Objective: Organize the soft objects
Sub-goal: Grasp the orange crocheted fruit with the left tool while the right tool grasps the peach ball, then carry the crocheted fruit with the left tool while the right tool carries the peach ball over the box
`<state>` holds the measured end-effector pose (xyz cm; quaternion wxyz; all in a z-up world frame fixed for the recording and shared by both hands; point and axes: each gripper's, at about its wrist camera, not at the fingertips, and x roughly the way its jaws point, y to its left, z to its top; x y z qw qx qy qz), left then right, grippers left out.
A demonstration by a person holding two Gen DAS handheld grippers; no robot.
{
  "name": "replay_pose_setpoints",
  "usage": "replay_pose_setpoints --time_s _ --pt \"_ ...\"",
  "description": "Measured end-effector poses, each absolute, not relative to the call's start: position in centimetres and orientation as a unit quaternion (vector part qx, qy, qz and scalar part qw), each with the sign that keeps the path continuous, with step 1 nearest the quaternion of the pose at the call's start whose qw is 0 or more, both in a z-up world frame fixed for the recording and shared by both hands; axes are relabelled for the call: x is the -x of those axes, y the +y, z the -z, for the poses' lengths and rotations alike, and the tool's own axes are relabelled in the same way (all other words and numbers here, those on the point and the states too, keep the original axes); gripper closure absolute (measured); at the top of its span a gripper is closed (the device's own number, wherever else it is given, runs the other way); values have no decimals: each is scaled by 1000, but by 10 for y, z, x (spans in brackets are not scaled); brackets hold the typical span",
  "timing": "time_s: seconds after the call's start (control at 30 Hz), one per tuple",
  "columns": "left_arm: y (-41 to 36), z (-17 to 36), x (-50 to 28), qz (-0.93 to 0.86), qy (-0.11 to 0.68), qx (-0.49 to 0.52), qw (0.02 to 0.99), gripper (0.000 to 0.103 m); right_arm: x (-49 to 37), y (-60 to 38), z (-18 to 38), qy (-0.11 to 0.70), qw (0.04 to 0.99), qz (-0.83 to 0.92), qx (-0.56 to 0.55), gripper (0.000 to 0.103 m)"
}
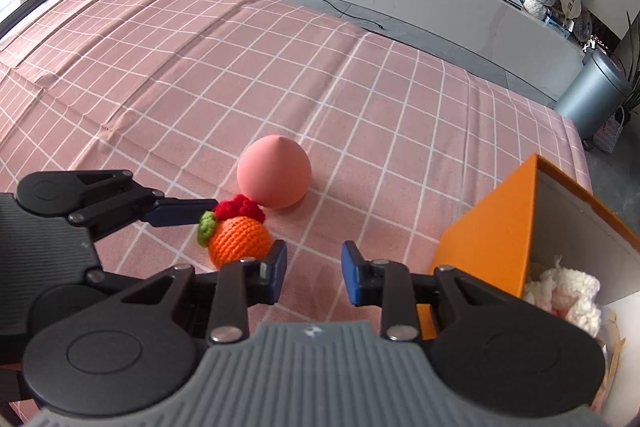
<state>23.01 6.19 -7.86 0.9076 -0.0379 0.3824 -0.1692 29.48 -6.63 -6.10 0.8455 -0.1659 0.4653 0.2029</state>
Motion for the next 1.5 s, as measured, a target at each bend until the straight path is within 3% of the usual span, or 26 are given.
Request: replay_pose_setpoints --time_s 0.1,0.3,0.53,0.77,0.97,1.5 --pt "64 78 -230 176 381 47 906 45 -298 -64 59 461 846 -213 160 74" --pt "84 63 -223 155 387 68 907 45 -305 -50 54 446 850 -235 154 73" --pt "111 55 -229 105 390 49 913 45 -321 -28 60 444 850 -239 154 56" --pt "120 53 -225 94 388 58 915 45 -340 -21 80 463 848 -218 139 54" --pt "121 52 -220 87 392 63 914 45 -335 -25 78 458 851 -218 139 64" --pt "86 -17 -161 105 350 23 931 45 -238 -76 -6 400 876 -248 103 65"
